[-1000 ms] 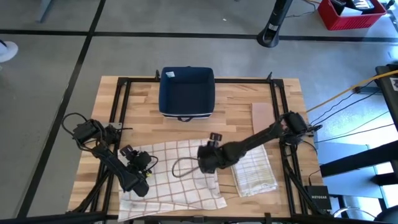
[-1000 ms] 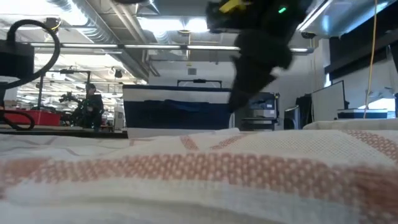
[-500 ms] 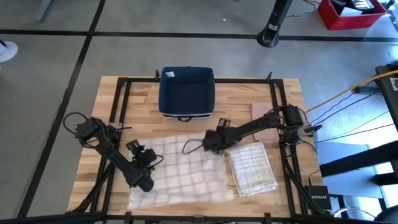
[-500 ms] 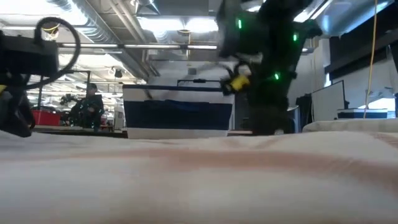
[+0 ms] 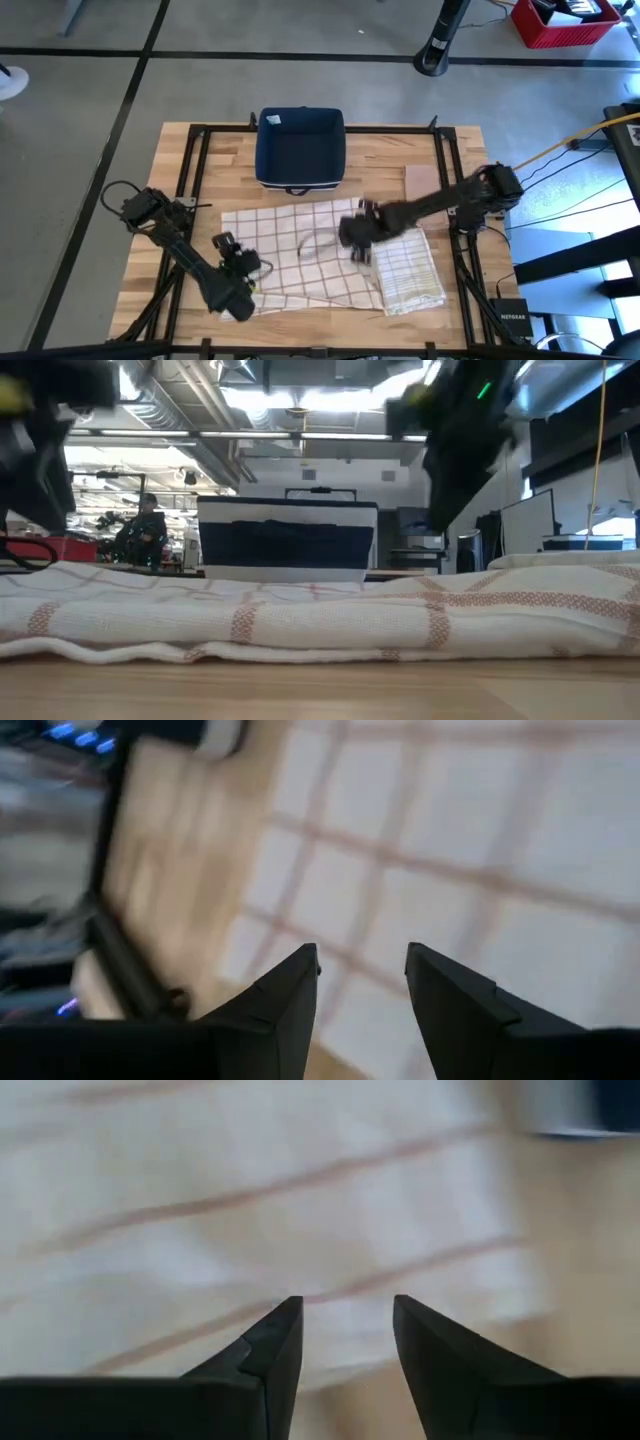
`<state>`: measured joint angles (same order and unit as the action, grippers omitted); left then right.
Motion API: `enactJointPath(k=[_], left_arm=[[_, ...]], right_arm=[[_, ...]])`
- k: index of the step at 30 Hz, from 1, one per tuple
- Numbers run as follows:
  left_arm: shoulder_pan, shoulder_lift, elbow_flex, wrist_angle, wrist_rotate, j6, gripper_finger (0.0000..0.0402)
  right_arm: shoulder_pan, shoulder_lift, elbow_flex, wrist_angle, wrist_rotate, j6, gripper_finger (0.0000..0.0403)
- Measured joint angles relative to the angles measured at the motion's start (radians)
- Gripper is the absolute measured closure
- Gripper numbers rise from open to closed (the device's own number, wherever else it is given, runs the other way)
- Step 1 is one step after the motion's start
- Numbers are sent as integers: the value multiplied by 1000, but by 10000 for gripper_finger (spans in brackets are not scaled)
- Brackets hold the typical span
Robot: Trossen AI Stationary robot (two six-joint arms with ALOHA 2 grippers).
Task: Fold towel
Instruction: Fold the white with brown pattern towel on the table
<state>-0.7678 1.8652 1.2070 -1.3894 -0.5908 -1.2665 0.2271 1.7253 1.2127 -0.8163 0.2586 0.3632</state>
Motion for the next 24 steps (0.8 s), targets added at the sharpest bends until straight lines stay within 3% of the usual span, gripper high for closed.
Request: enactJointPath(k=[2,5,11,14,19,24], left_arm=[[-25,0,59,42,1,35,254],[-70,-1,110,171,23,46,254],[-155,0,81,398,120,46,253],[-189,0,52,398,117,-30,253],[-238,0,24,411,116,-147,254],[-253,0,11,447,116,-197,254]], right_arm=[[81,-25,0,45,-73,35,244],[217,-35,0,135,-84,83,244],[411,45,-1,270,82,137,244],[448,102,-1,321,126,193,244],[470,192,-1,433,113,241,244],[467,234,-1,526,45,245,244]])
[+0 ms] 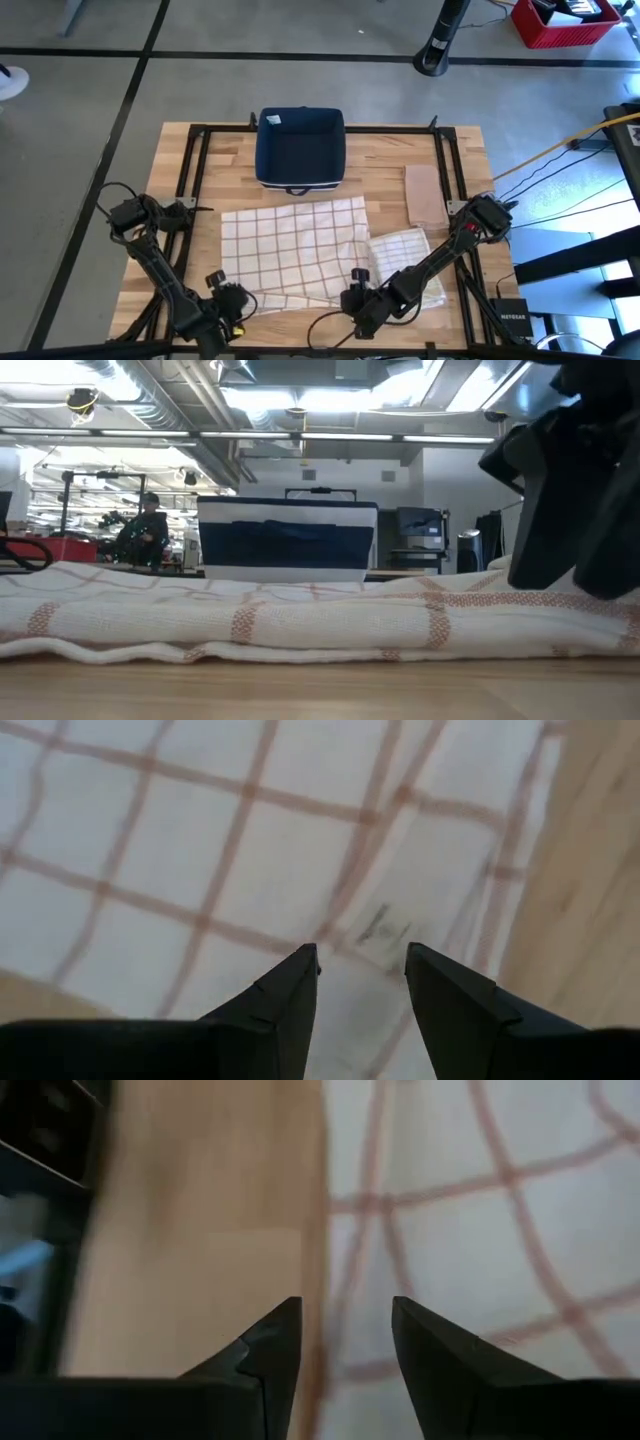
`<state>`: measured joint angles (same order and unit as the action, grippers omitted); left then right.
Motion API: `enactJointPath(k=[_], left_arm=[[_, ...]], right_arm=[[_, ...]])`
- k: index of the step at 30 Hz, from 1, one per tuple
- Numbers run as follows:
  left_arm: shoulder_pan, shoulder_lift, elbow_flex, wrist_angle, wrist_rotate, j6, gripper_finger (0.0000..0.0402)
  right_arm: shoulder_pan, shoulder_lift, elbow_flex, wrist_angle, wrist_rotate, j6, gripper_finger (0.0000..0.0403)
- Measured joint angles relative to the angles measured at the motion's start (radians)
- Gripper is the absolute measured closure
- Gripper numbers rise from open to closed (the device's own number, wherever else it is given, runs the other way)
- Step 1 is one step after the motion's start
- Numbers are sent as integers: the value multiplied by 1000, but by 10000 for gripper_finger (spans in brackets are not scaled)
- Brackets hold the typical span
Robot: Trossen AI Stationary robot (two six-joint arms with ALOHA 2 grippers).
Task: Fold towel
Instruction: Fold the white with brown pattern towel on the table
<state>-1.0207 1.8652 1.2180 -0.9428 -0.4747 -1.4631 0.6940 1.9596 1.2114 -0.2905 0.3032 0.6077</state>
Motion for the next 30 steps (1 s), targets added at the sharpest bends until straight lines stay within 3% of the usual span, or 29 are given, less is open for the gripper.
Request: enactJointPath(k=[4,8,11,15,19,22,26,30], left_arm=[[-13,0,-17,154,29,35,254],[-35,0,-45,348,141,65,254],[-55,0,-48,385,185,44,254],[-60,-25,-37,344,199,27,254],[-41,-64,-29,226,-14,50,254],[-8,-64,-36,73,-143,-32,254],[39,-64,-94,13,-91,-151,254],[55,-63,-159,149,53,-123,254]], right_arm=[[0,2,0,26,-26,43,244],[0,3,0,64,-28,53,244],[0,3,0,72,-33,64,244],[0,3,0,76,-23,67,244],[0,3,0,82,0,67,244],[0,3,0,86,1,67,244],[0,3,0,85,1,67,244],[0,3,0,84,0,67,244]])
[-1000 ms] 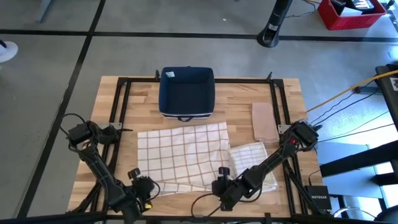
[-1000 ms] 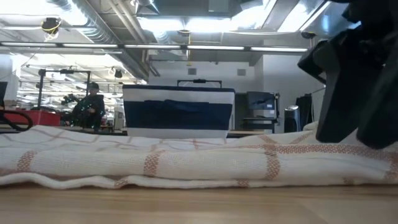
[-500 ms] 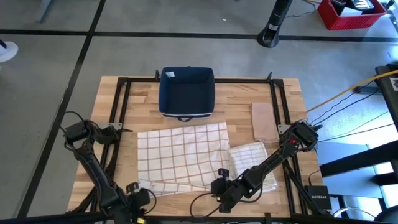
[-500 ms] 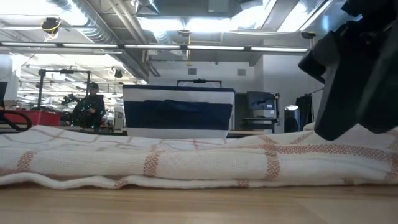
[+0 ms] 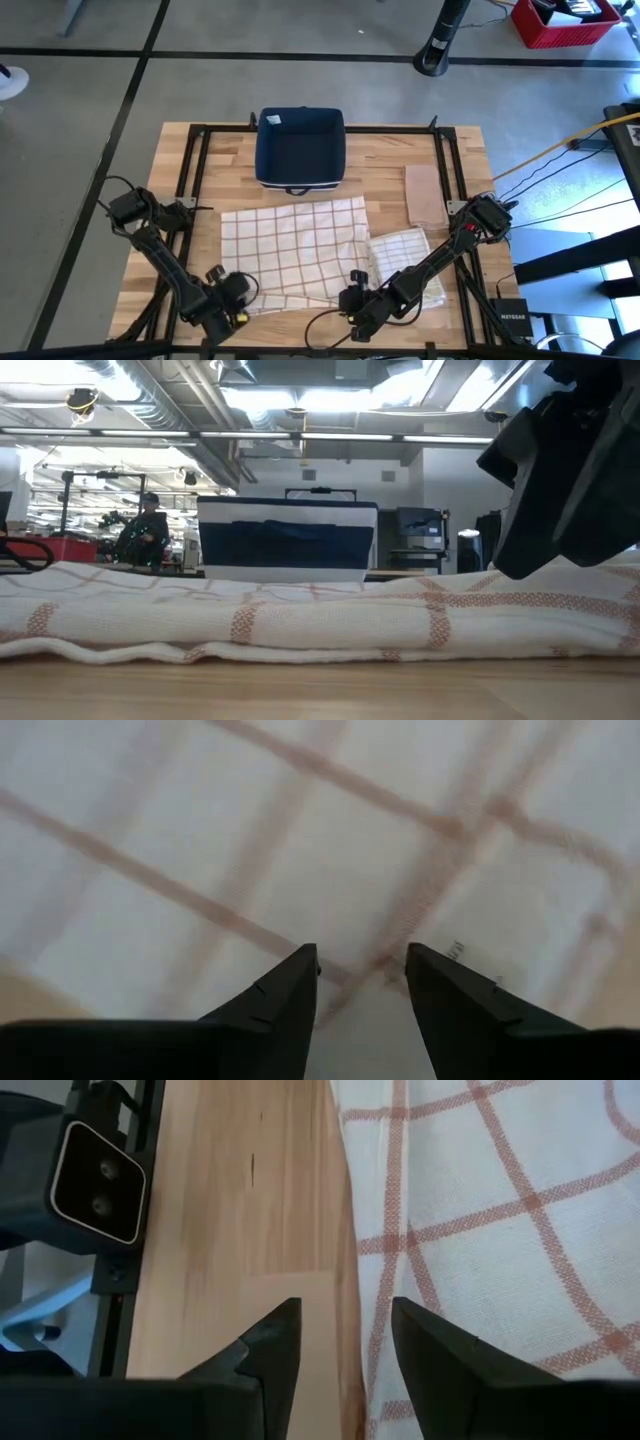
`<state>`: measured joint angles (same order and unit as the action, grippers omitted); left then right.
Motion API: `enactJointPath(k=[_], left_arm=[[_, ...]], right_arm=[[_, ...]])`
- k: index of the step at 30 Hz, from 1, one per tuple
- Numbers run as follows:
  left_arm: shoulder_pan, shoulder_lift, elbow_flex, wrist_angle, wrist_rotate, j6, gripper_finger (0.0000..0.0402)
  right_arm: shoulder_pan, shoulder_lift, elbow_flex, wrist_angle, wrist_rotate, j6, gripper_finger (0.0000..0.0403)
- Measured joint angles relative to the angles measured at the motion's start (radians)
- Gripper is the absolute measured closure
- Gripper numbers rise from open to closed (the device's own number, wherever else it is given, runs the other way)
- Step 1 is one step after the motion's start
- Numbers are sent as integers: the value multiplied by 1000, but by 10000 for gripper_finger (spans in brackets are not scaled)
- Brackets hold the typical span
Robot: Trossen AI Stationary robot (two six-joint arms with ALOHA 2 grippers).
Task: Fold towel
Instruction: Fold the white with brown pattern towel on the table
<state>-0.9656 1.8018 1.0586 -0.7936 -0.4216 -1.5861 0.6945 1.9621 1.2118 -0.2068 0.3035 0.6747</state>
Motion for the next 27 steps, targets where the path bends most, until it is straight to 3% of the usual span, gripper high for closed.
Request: enactJointPath(k=[3,9,18,22,27], left_arm=[[-7,0,-15,137,70,93,254],[-51,0,3,294,97,205,254],[-145,-2,2,276,169,57,254],[-154,-27,1,255,156,-3,254],[-151,-61,1,259,33,27,254]], right_arm=[[0,0,0,0,0,0,244],[0,0,0,-1,0,0,244],[0,0,0,-2,-1,1,244],[0,0,0,-2,-1,0,244],[0,0,0,-2,0,-1,244]])
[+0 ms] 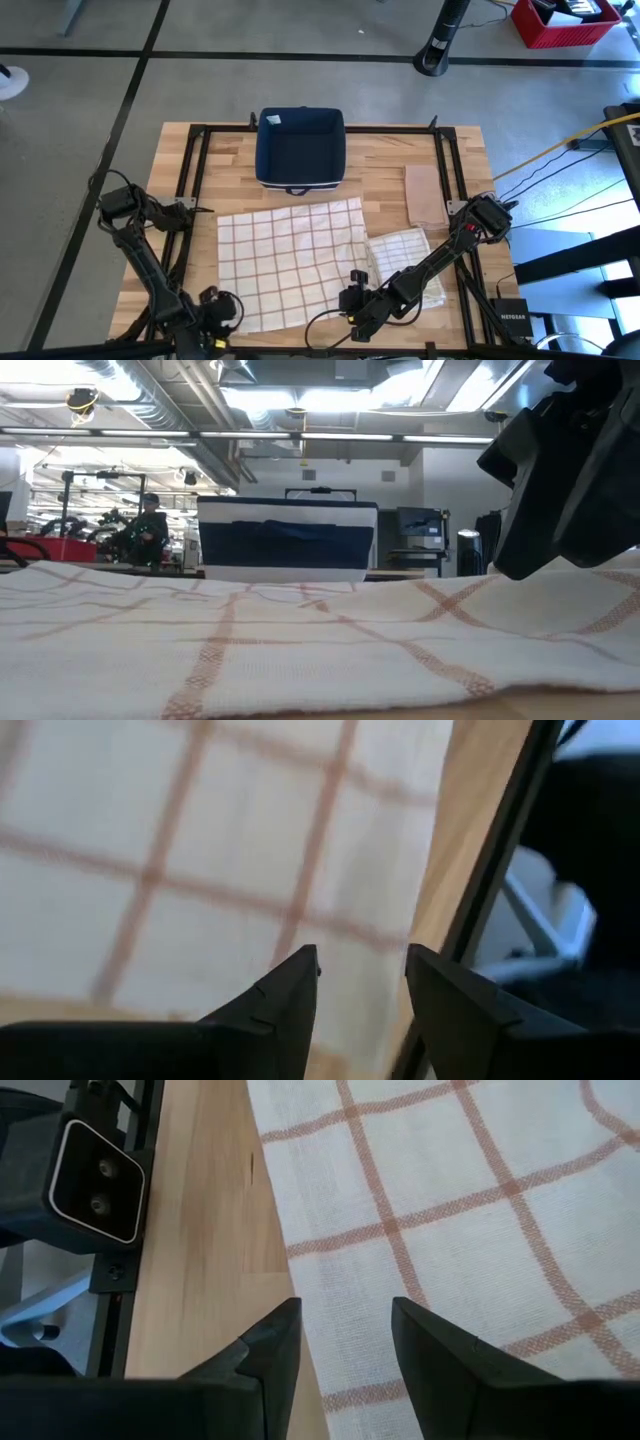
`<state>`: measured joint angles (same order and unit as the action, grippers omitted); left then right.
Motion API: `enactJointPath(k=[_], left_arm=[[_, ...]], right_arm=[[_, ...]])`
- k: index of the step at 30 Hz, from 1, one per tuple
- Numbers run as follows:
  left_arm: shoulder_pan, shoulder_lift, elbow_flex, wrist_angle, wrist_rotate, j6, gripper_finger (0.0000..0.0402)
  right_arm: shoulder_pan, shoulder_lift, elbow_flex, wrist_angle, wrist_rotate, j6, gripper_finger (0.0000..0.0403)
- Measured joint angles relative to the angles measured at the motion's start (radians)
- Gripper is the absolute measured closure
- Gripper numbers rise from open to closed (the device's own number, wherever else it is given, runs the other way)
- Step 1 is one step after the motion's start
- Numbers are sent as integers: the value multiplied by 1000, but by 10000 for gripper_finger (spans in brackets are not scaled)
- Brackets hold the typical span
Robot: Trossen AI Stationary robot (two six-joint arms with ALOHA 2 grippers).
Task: Fold towel
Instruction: Fold the white with brown pattern towel on the table
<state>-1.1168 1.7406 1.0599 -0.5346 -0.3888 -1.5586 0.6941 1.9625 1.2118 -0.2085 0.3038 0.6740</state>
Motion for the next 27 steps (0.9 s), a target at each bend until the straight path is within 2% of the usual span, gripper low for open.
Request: enactJointPath(k=[5,7,10,13,20,27], left_arm=[[5,17,-7,-4,-211,34,254],[10,41,-20,-7,-171,19,254],[12,75,-36,-10,1,8,254],[9,86,-35,-31,127,-16,254],[-3,40,-35,-90,175,-39,254],[-3,1,35,-109,101,22,254]], right_arm=[[0,0,0,0,0,0,244],[0,0,0,0,0,1,244],[0,0,0,0,0,1,244],[0,0,0,0,0,1,244],[0,0,0,-1,0,0,244],[9,-58,1,-2,-110,-14,244]])
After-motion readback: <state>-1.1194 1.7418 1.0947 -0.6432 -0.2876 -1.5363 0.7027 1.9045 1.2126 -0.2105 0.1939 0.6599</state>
